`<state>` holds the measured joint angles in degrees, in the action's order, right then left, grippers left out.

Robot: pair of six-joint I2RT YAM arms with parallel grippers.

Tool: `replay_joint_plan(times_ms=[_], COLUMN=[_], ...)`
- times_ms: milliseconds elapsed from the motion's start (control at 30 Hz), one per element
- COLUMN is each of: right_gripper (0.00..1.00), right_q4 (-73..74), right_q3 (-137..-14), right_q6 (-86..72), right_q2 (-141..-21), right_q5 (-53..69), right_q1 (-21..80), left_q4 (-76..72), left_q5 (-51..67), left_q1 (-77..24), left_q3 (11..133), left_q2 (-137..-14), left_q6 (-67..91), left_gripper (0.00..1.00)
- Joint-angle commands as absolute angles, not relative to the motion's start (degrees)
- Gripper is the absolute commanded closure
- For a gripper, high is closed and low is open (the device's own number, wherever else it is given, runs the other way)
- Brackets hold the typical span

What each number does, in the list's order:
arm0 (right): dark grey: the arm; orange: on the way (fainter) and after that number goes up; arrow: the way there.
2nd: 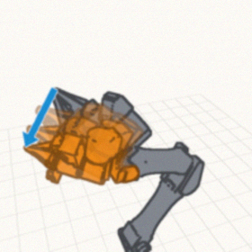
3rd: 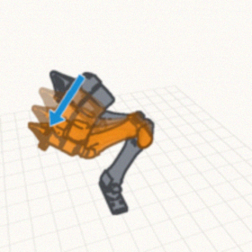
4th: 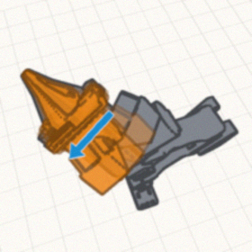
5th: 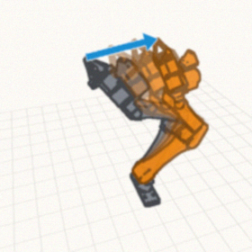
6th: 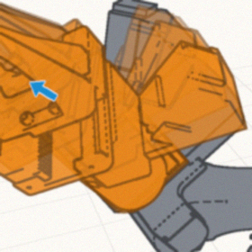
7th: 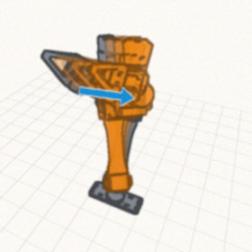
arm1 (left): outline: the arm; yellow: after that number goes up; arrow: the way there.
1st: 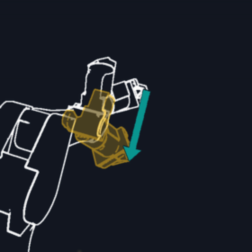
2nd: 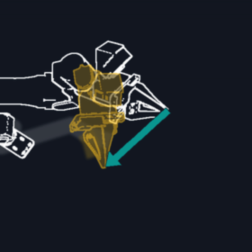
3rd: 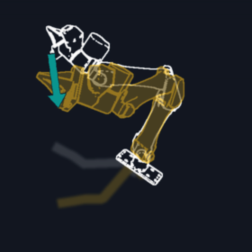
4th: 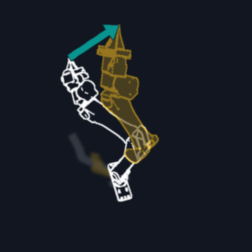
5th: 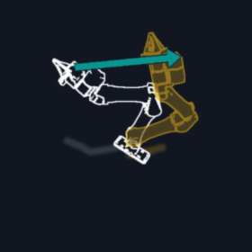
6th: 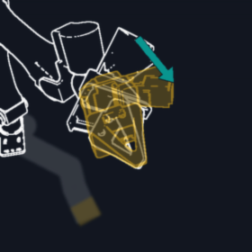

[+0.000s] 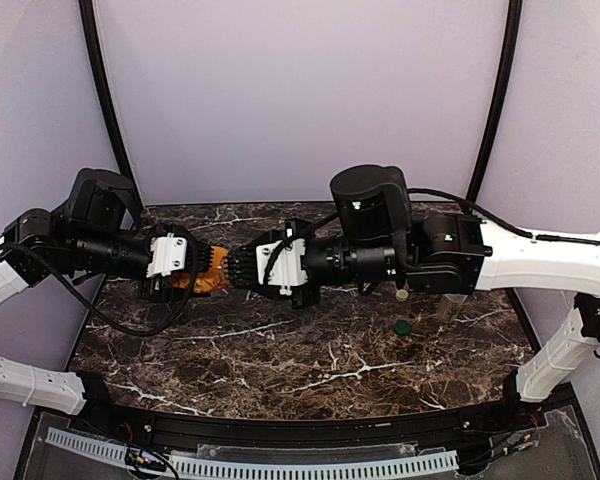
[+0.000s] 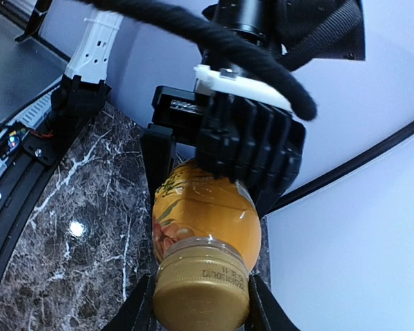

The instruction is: Unscrew the bottle caps

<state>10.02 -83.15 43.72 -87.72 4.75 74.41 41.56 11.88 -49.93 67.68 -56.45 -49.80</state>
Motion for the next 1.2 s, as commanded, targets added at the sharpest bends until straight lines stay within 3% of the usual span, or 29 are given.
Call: replay_joint_plan(times_ms=[0, 133, 167, 200, 300, 333, 567, 867, 1067, 1167], right_gripper=[1.0, 1.0, 0.95, 0.78, 0.12, 0.03, 0.01, 0.01, 0.03, 0.09], right_q4=[10.29, 8.62, 7.46, 6.29, 0.59, -1.83, -5.69, 0.37, 1.92, 2.81], right_q3=[-81.77, -81.23, -80.62, -79.98, -77.73, -77.28, -77.0, -81.89, -84.72, -86.26], right_q6=[63.0, 63.53, 63.48, 63.12, 58.74, 56.14, 28.92, -27.04, -36.96, -38.74], right_q2=[-88.66, -88.41, -88.16, -87.89, -86.89, -86.42, -81.75, -83.68, -87.71, -89.52], right_q5=[-1.42, -2.43, -3.01, -3.89, -7.29, -8.24, -3.41, -0.94, 7.82, 9.76], right_q1=[76.62, 76.72, 76.8, 76.84, 77.03, 77.03, 75.51, 65.35, 62.02, 61.46], left_q4=[43.92, 43.9, 43.76, 43.68, 42.45, 41.88, 30.02, 11.5, 7.24, 6.51], left_q5=[19.67, 19.34, 19.29, 19.11, 18.18, 16.96, 5.11, -12.72, -15.19, -15.51], left_q1=[-50.49, -50.53, -50.49, -50.48, -50.53, -50.54, -50.51, -50.51, -50.62, -50.58], left_q3=[69.22, 68.94, 68.81, 68.77, 68.1, 67.84, 62.74, 55.51, 53.29, 52.71], left_q2=[-56.87, -56.64, -56.62, -56.5, -56.24, -56.01, -54.49, -53.13, -52.8, -52.74], left_q6=[-47.63, -47.62, -47.59, -47.62, -47.44, -47.28, -49.09, -56.62, -60.93, -61.91], left_gripper=[0.91, 0.91, 0.91, 0.91, 0.91, 0.91, 0.91, 0.91, 0.91, 0.91])
